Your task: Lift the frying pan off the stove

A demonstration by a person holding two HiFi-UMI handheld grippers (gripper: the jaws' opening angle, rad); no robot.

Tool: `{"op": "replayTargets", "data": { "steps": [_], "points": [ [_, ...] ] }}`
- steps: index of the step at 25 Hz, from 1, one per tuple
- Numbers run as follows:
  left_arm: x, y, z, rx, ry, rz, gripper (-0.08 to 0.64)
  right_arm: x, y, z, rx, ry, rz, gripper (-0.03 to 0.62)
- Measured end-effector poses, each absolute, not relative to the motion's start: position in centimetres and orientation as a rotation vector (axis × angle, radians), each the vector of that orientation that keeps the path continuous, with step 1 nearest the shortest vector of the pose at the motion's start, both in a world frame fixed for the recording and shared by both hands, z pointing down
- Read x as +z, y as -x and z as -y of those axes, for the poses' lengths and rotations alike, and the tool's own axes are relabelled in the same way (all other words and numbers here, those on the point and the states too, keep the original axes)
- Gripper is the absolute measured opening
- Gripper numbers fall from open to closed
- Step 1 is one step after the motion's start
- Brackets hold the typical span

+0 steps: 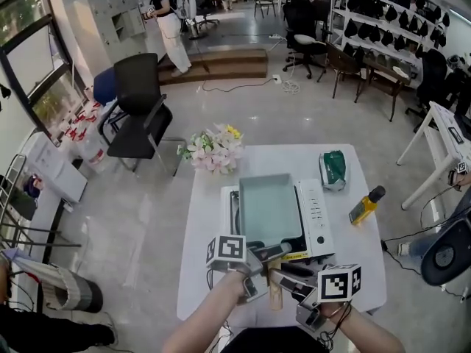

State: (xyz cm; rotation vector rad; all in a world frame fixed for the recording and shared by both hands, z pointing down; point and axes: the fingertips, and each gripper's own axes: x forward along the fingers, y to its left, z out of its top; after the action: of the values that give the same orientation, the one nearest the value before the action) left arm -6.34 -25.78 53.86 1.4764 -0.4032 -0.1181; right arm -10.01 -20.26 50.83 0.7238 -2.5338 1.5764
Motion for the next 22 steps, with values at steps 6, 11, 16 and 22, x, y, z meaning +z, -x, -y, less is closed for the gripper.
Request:
{"op": "replayTargets", "data": {
  "steps": [6,11,16,22],
  "points": [
    [54.1,6.4,25.8,-0.119,-1.473,0.407,0.137,51.3,10.6,20.4,1.661,-0.649,2.485,0.199],
    [54.0,6.4,25.9,-0.119,-1.479,0.402,0.137,51.6,11.2,20.6,1.681,-0.585,2.445,0.192],
    [53.9,6.4,25.7,-0.117,-1.484,0.398,0.137,51.7,11.2,20.5,1.713,-0.534,2.418,0.186],
    [53.9,6.4,25.8,-0.116,-1.485,0.410,0.137,51.7,11.2,20.7,1.750,-0.513,2.404,0.180]
  ]
}}
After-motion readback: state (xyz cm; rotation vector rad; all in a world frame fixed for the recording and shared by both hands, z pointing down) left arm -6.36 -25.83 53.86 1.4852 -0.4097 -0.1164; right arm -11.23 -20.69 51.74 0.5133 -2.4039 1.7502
